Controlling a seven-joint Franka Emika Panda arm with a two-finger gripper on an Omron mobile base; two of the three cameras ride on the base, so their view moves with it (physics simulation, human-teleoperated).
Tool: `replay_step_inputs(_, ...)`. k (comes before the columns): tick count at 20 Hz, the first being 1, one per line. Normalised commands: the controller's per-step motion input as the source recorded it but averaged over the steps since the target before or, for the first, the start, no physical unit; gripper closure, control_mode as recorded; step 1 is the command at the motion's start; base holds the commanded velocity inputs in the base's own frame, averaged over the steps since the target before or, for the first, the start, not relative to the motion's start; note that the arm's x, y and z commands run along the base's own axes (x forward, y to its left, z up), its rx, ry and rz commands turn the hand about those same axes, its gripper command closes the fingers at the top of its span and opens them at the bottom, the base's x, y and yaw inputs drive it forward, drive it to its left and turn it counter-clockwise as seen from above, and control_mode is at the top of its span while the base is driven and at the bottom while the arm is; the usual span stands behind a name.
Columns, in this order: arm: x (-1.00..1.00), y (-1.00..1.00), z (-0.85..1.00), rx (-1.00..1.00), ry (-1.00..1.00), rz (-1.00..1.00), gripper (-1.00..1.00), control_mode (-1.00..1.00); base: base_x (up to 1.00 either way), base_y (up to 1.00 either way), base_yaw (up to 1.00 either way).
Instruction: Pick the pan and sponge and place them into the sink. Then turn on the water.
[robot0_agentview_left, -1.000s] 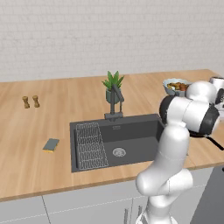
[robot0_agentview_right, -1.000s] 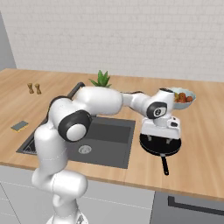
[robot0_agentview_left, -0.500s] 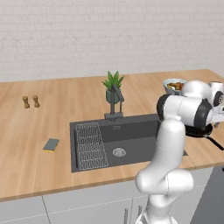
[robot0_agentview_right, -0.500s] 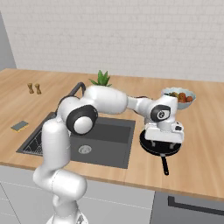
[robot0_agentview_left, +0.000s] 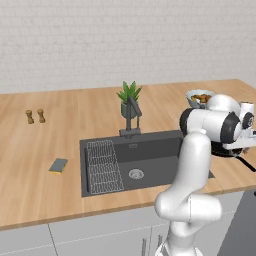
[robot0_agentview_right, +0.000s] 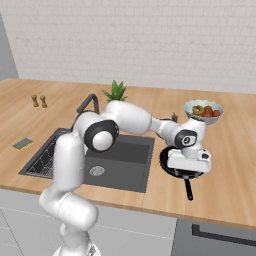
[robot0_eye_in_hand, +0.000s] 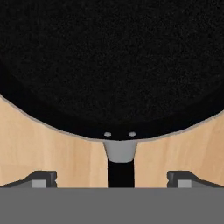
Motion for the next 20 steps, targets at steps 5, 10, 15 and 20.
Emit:
replay_step_inputs(5,0.0,-0.03,-0.36,0.03,0.03,0.01,-1.0,-1.0,0.0,0.0,0.0)
replay_step_inputs(10,0.0,-0.04,-0.32,0.03,0.01,0.01,-1.0,-1.0,0.0,0.0,0.0)
replay_step_inputs(15,0.01,0.0,-0.17,0.01,0.0,0.01,1.0,-1.0,0.0,0.0,0.0)
replay_step_inputs(20,0.0,0.01,0.0,0.0,0.0,0.0,1.0,-1.0,0.0,0.0,0.0)
